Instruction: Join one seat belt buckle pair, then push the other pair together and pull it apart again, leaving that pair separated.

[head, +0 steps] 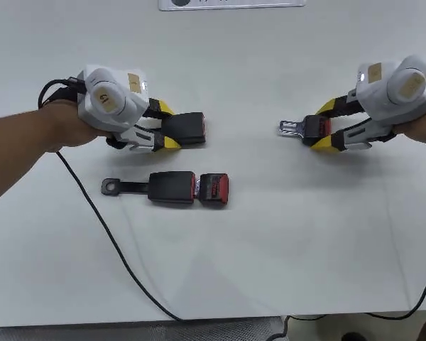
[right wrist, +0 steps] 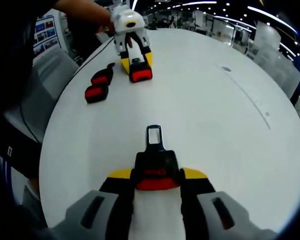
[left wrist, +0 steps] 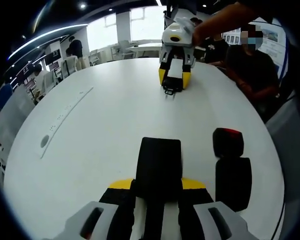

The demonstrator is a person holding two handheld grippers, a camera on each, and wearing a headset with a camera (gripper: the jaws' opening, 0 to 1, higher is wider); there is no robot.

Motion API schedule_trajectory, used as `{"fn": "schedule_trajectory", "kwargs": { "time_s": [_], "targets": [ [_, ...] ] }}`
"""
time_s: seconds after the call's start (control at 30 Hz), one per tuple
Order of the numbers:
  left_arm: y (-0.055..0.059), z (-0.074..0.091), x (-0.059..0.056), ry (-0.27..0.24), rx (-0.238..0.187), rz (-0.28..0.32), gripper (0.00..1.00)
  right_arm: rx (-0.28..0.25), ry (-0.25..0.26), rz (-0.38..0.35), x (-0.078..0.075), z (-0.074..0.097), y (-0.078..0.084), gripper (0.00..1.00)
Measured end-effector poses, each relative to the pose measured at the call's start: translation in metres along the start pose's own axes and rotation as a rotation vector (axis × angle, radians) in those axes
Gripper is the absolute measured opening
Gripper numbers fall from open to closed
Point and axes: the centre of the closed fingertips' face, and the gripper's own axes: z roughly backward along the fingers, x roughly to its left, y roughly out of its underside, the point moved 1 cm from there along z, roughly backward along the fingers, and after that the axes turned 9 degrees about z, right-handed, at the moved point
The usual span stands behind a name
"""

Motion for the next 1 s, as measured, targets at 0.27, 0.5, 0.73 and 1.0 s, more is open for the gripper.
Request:
{"fn": "schedule_trajectory", "kwargs": {
  "time_s": [0.27,0.5,0.73,1.0],
  "targets": [
    [0.001,0.0,0.0,0.009,0.013,-0.011,0.34,0.019,-0.027,0.053,0.0,0.0,-0.001,0.37],
    [0.002,0.0,0.0,0.016,0.021,-0.016,0.34,0.021,-0.031,0.061,0.0,0.0,-0.002,0.37],
    [0.003,-0.001,0.0,0.021,0.021,-0.021,0.34,0.0,-0.031,0.084,-0.002,-0.002,-0.005,0.36],
    [0.003,-0.002,-0.001,0.023,0.023,-0.023,0.34,-0.031,-0.051,0.085,0.001,-0.011,-0.016,0.36]
  ]
}}
